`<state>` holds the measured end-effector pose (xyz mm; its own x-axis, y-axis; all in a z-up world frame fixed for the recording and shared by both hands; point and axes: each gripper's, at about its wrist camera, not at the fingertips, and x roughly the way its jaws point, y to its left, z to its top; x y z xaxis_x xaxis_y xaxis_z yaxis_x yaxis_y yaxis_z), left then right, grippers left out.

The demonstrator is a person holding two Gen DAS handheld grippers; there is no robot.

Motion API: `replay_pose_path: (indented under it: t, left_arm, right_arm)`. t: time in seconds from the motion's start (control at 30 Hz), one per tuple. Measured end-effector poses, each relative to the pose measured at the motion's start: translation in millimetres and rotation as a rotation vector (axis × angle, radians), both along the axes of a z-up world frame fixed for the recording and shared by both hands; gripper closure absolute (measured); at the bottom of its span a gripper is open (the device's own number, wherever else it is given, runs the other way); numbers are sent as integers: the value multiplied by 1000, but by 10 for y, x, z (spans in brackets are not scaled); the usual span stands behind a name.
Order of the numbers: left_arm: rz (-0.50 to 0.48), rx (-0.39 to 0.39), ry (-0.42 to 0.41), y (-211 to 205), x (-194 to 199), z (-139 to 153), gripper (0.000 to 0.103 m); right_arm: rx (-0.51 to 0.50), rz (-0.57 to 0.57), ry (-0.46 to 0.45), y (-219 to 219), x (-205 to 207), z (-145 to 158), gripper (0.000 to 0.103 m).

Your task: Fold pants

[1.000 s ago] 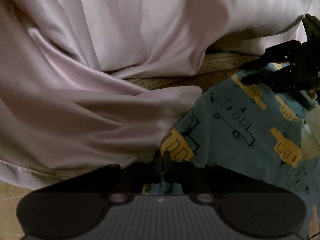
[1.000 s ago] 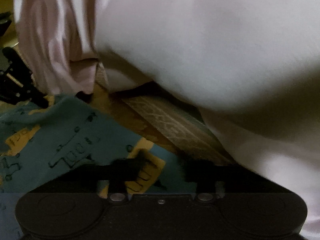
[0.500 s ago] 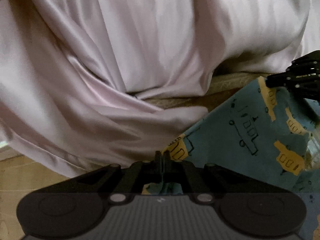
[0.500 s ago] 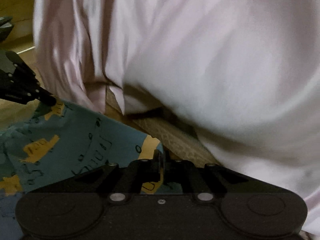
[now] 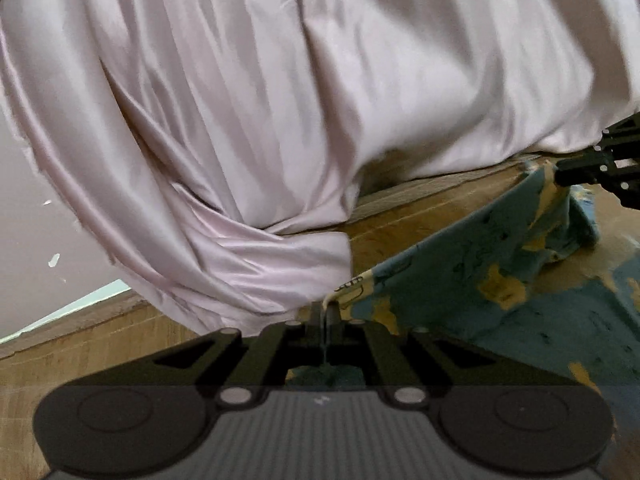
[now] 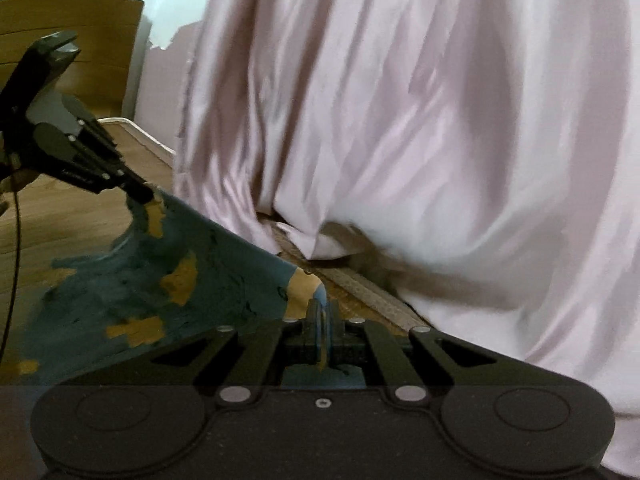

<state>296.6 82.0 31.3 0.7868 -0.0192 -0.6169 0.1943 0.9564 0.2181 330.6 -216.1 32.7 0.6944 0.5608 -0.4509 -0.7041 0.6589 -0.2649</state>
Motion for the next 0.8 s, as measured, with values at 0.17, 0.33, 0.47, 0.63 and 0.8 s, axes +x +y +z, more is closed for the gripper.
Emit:
replay_pose_path:
  t: [0.17,0.33,0.47,0.63,0.8]
  left_arm:
    - [-49,1,33,-93,-430,-57,102]
    - [-111,81,68,-225,-837,-209,102]
    - [-137,128,94,-334,-1097,-437,102]
    - [-131,148,119,-392,-1299,-720,102]
    - [-106,130,134,-325,-1329,-806,102]
  right_arm:
    - [-30,14,-27,-111,-616,6,103]
    - [-63,11,0,-112,-1126,-95,103]
    - [-117,17,37,-10,-1420,-356,103]
    - [-160,4,53,31,-1634,-639,103]
    - [-168,-14,66,15,-1690,-743,103]
